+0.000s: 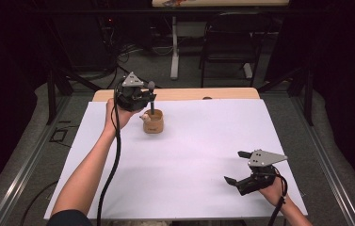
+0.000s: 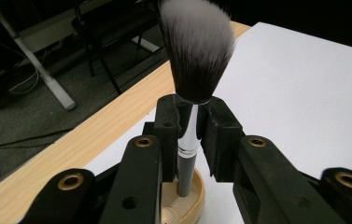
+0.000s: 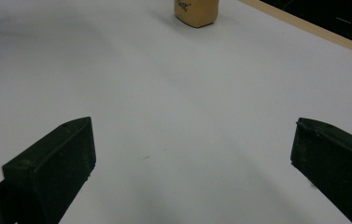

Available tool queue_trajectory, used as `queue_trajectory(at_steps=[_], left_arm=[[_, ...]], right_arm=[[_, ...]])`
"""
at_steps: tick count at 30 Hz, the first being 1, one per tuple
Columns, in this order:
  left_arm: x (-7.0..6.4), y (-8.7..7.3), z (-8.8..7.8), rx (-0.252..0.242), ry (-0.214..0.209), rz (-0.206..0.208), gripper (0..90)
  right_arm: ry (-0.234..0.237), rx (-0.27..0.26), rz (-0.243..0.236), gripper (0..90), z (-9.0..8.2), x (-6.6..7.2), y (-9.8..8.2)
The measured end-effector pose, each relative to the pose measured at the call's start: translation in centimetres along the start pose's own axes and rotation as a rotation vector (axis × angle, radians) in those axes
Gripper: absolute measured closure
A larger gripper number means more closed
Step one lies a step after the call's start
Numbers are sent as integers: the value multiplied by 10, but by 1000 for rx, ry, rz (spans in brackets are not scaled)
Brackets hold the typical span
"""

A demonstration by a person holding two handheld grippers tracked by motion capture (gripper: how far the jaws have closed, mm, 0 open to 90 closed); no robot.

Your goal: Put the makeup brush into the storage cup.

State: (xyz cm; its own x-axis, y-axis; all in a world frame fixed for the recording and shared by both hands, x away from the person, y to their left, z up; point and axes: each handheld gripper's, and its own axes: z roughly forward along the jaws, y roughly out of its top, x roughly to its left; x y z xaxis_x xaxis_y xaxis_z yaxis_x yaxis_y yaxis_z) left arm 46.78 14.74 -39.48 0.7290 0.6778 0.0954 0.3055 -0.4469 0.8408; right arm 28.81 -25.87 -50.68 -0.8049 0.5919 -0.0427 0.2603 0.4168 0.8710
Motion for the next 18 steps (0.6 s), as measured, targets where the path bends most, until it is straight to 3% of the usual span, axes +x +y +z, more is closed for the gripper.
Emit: queue_trajectory(at_steps=[18], left_arm=[[6,-8,22,26,24,-43,768]], right_arm=[[5,18,-10,0,1,1,0]])
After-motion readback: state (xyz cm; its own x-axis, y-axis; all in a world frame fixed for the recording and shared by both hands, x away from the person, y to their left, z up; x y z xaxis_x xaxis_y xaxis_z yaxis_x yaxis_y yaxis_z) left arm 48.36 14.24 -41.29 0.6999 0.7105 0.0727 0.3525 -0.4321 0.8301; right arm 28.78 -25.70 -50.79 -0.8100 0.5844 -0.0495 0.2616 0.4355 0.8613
